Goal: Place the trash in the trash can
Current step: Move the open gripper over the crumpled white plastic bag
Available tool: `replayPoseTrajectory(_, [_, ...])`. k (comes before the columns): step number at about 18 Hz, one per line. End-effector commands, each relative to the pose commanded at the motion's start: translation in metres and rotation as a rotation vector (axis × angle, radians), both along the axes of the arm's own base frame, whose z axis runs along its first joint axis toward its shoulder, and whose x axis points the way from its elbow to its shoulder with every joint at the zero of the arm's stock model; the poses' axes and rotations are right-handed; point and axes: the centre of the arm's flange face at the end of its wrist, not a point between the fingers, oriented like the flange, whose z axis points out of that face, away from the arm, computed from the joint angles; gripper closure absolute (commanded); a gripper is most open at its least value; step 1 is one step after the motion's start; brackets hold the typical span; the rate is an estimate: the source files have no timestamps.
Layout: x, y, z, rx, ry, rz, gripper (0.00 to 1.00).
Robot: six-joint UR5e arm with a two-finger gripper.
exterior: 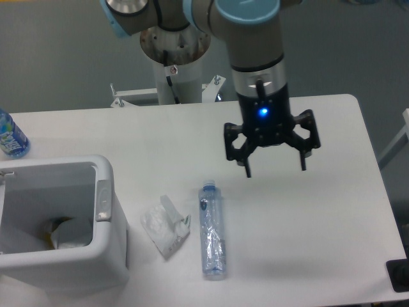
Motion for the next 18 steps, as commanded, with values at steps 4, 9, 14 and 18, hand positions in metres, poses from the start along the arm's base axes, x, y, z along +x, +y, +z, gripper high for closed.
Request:
replayPoseTrajectory(4, [-0.008, -0.011, -0.017, -0.033, -0.015, -0.014, 0.00])
replayPoseTrajectory(9, [-0.007, -0.010, -0.044, -0.040, -0.034, -0.016, 0.00])
replayPoseTrajectory(14, [0.001, -0.013, -0.078, -0.054, -0.047, -0.012, 0.00])
replayPoseTrajectory(18, [0.030, -0.004, -0.115, -0.100, -0.104, -0.061, 0.00])
